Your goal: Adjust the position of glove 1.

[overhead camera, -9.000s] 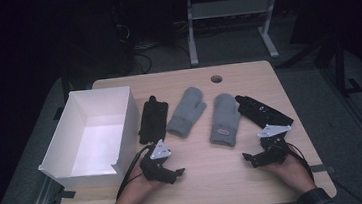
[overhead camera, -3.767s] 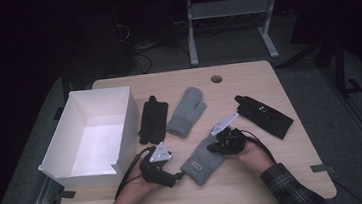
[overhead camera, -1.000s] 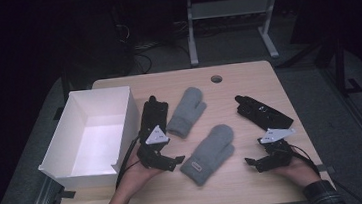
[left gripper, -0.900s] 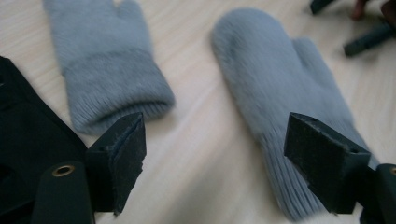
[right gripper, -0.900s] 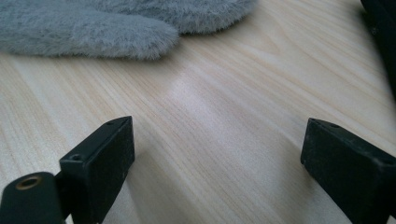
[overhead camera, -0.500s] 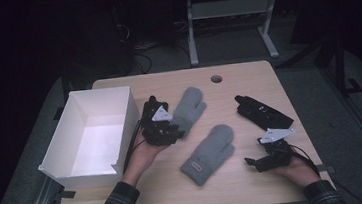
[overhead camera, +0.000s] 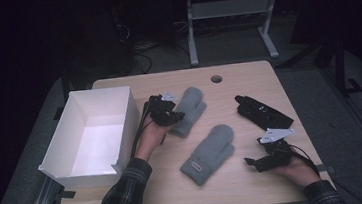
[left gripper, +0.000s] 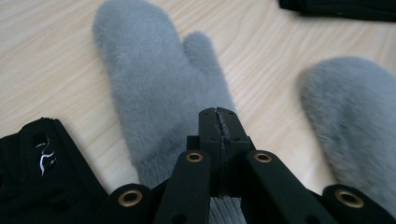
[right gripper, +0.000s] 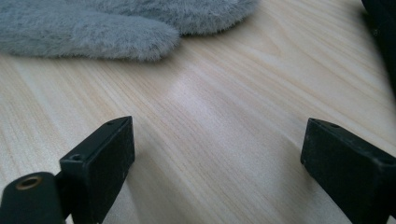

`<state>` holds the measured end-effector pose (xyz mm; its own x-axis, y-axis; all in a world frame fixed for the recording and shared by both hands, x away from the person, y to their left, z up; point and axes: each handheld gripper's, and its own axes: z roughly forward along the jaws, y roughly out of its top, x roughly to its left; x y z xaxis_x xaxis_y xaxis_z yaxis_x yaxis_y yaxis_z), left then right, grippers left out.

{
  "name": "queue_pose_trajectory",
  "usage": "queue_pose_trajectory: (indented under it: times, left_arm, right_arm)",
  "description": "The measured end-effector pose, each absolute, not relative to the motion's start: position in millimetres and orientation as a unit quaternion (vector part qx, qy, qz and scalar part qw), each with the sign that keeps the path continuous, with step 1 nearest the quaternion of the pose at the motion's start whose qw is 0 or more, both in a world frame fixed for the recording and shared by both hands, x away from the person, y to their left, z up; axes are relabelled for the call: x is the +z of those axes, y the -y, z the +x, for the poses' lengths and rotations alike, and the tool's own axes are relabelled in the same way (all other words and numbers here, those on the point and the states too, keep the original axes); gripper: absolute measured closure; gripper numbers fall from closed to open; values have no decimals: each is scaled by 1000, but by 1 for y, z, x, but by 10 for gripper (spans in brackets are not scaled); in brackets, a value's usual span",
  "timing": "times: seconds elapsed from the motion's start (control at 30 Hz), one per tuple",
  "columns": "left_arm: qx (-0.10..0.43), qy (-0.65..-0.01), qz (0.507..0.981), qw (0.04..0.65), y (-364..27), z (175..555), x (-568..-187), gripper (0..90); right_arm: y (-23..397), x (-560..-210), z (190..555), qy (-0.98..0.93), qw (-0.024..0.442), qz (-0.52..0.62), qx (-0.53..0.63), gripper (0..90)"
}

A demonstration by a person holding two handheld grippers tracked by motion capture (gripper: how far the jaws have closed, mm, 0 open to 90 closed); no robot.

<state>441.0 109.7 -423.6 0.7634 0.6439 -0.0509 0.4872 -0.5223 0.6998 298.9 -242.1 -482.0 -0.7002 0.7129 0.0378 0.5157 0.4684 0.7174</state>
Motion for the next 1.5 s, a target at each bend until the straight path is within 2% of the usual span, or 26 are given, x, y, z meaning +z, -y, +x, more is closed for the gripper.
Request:
queue_pose_trajectory:
  times: [0.23, 0.5, 1.23, 1.5]
  left_arm:
    - [88, -333, 876, 339, -101, 454, -439, 895]
    - [78, -326, 883, 329, -100, 448, -443, 896]
    - [23, -263, 904, 336, -114, 384, -440, 896]
    - [51, -264, 895, 356, -110, 389, -418, 895]
  right_arm:
    - [242, -482, 299, -847, 134, 361, 366, 97]
    - [242, -482, 299, -847, 134, 361, 366, 97]
    - [241, -482, 299, -846, 133, 363, 366, 97]
    - [241, -482, 300, -847, 133, 362, 366, 97]
